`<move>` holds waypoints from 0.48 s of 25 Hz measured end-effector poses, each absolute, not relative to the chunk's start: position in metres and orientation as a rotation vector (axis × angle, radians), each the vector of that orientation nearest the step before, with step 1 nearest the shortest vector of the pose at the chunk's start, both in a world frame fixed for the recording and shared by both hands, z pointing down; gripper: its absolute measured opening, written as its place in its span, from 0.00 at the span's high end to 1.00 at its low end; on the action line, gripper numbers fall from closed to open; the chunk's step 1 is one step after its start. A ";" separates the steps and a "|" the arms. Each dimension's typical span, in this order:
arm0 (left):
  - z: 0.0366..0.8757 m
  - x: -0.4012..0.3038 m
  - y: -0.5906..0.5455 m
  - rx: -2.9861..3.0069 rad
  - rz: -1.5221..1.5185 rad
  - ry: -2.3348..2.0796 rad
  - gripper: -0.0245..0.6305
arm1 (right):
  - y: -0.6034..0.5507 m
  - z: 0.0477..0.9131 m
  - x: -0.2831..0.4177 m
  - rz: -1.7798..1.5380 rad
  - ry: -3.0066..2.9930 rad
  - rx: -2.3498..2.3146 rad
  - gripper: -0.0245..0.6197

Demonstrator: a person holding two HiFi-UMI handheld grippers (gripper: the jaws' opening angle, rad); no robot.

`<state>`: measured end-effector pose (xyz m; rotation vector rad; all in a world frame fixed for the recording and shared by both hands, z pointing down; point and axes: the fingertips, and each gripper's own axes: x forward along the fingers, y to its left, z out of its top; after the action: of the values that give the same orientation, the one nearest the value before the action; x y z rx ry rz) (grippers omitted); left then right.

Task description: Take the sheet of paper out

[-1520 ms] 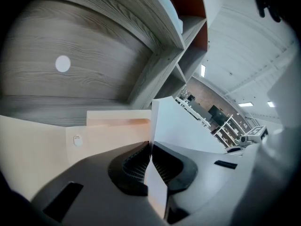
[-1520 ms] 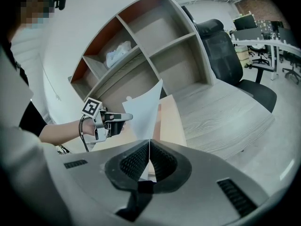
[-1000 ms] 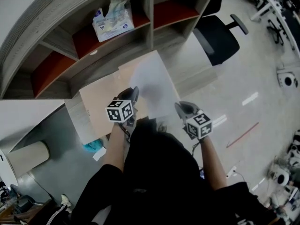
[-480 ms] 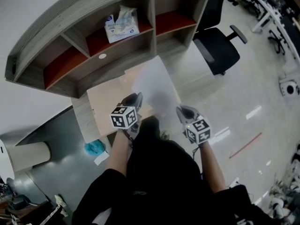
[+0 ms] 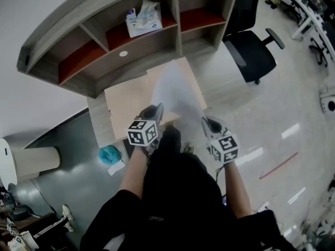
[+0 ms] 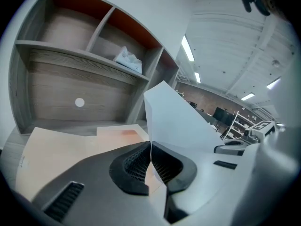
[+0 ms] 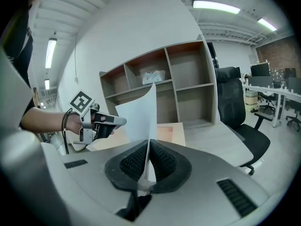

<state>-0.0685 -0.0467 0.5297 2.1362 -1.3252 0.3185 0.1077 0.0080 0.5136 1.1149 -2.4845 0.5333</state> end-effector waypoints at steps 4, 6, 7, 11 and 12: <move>0.521 -0.068 -0.036 2.156 0.351 -1.347 0.89 | 0.015 0.512 0.111 0.521 -2.487 1.145 0.94; 0.514 -0.064 -0.033 2.170 0.342 -1.350 0.89 | 0.017 0.511 0.112 0.500 -2.488 1.153 0.94; 0.511 -0.061 -0.033 2.180 0.340 -1.348 0.89 | 0.017 0.509 0.112 0.492 -2.487 1.161 0.94; 0.503 -0.050 -0.032 2.222 0.348 -1.328 0.89 | 0.022 0.506 0.112 0.501 -2.474 1.183 0.94; 0.501 -0.047 -0.031 2.231 0.348 -1.320 0.89 | 0.023 0.505 0.112 0.498 -2.474 1.188 0.94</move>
<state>-0.0472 -0.0312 0.5015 2.2314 -1.3200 0.3480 0.1119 0.0231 0.5048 1.1881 -2.4736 0.4979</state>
